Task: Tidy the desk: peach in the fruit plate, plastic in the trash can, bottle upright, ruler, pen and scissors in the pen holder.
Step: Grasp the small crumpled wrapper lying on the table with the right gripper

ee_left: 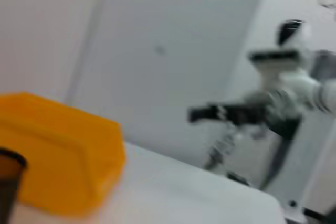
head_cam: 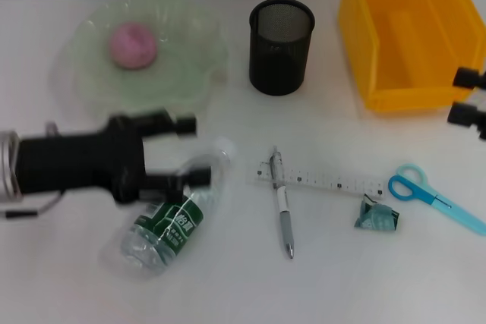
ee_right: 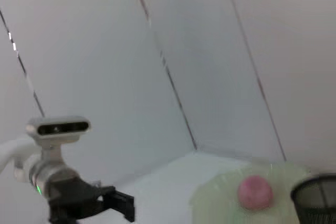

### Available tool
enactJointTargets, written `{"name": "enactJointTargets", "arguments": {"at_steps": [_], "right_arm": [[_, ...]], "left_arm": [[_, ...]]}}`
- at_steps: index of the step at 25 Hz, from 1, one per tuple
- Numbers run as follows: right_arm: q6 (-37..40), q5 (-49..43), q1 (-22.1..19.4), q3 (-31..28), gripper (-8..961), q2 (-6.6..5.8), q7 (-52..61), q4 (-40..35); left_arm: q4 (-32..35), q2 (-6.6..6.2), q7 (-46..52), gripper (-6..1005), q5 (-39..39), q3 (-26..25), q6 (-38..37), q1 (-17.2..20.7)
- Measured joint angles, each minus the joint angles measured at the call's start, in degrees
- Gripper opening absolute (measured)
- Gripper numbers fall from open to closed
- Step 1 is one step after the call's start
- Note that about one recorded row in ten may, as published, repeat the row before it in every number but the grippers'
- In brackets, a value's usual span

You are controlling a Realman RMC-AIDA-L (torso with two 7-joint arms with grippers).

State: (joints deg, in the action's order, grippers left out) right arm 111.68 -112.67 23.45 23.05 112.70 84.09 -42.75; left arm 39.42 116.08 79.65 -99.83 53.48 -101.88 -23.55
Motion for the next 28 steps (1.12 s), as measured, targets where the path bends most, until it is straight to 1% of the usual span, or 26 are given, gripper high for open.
{"name": "enactJointTargets", "arguments": {"at_steps": [2,3,4,5,6,7,8,9,10,11,12,13,14,15,16,17,18,19,20,21,23,24,26,27,28], "right_arm": [[1.4,-4.4,3.2,0.3,803,-1.06,6.8,-6.0],[2.8,-9.8,6.7,1.2,803,-1.94,13.2,-11.6],[2.8,-9.8,6.7,1.2,803,-1.94,13.2,-11.6],[4.2,-16.5,10.4,4.6,803,-2.49,20.7,-18.5],[4.2,-16.5,10.4,4.6,803,-2.49,20.7,-18.5],[4.7,-19.4,11.6,7.0,803,-2.53,23.6,-21.8],[5.6,-24.5,13.1,12.4,803,-1.89,28.0,-27.6],[5.6,-24.5,13.1,12.4,803,-1.89,28.0,-27.6],[6.6,-29.1,13.8,18.9,803,-0.29,31.5,-33.6],[6.6,-29.1,13.8,18.9,803,-0.29,31.5,-33.6],[6.8,-31.8,13.9,22.4,803,0.8,33.2,-36.1],[7.1,-37.3,13.9,28.6,803,3.15,36.4,-40.0],[7.1,-37.3,13.9,28.6,803,3.15,36.4,-40.0],[6.7,-43.2,13.7,33.6,803,5.6,38.9,-43.1],[6.7,-43.2,13.7,33.6,803,5.6,38.9,-43.1],[6.2,-45.0,13.4,35.7,803,6.36,40.2,-44.1],[4.6,-46.0,12.6,40.1,803,6.77,43.6,-45.1],[4.6,-46.0,12.6,40.1,803,6.77,43.6,-45.1],[2.5,-44.6,11.2,45.0,803,6.65,47.1,-45.5],[2.5,-44.6,11.2,45.0,803,6.65,47.1,-45.5],[0.2,-42.5,10.3,48.5,803,6.63,49.1,-45.2],[0.2,-42.5,10.3,48.5,803,6.63,49.1,-45.2],[-0.7,-41.1,10.3,49.7,803,6.68,49.4,-43.7],[-1.2,-40.5,10.4,50.6,803,6.7,49.6,-42.5],[-3.5,-40.1,10.6,52.6,803,6.7,50.1,-39.7]], "left_arm": [[-1.3,0.63,-0.6,870,-2.2,1.0,-0.8,-0.1],[-2.1,1.68,-0.7,870,-5.0,1.5,-0.7,-0.4],[-2.1,1.68,-0.7,870,-5.0,1.5,-0.7,-0.4],[-2.2,2.09,-0.8,870,-5.9,1.6,-0.6,-0.5],[-2.4,2.29,-0.8,870,-6.1,1.6,-0.6,-0.7],[-2.4,2.29,-0.8,870,-6.1,1.6,-0.6,-0.7],[-3.7,2.44,-0.9,870,-6.3,1.6,-0.6,-1.7],[-4.1,2.43,-0.9,870,-6.3,1.6,-0.6,-1.9],[-4.3,2.39,-0.9,870,-6.3,1.6,-0.7,-2.1],[-4.7,2.37,-0.9,870,-6.3,1.6,-0.8,-2.4],[-4.7,2.37,-0.9,870,-6.3,1.6,-0.8,-2.4],[-5.0,2.35,-0.9,870,-6.4,1.6,-1.0,-2.6],[-5.0,2.34,-0.9,870,-6.4,1.6,-1.0,-2.6],[-5.0,2.35,-0.9,870,-6.5,1.6,-1.1,-2.6],[-5.1,2.34,-0.9,870,-6.5,1.7,-1.1,-2.7],[-5.1,2.34,-0.9,870,-6.5,1.7,-1.1,-2.7],[-5.1,2.34,-0.9,870,-6.5,1.7,-1.1,-2.7],[-5.1,2.34,-0.9,870,-6.5,1.7,-1.1,-2.7],[-5.1,2.35,-0.8,870,-6.6,1.9,-1.1,-2.8],[-5.2,2.36,-0.8,870,-6.9,2.4,-0.7,-3.2],[-5.2,2.41,-0.9,870,-7.2,2.5,-0.4,-3.4],[-5.2,2.41,-0.9,870,-7.2,2.5,-0.4,-3.4],[-5.2,2.41,-0.9,870,-7.2,2.5,-0.4,-3.4],[-6.4,2.48,-0.9,870,-7.5,3.6,0.7,-4.5],[-6.7,2.48,-0.9,870,-7.5,4.0,1.1,-4.7]]}}
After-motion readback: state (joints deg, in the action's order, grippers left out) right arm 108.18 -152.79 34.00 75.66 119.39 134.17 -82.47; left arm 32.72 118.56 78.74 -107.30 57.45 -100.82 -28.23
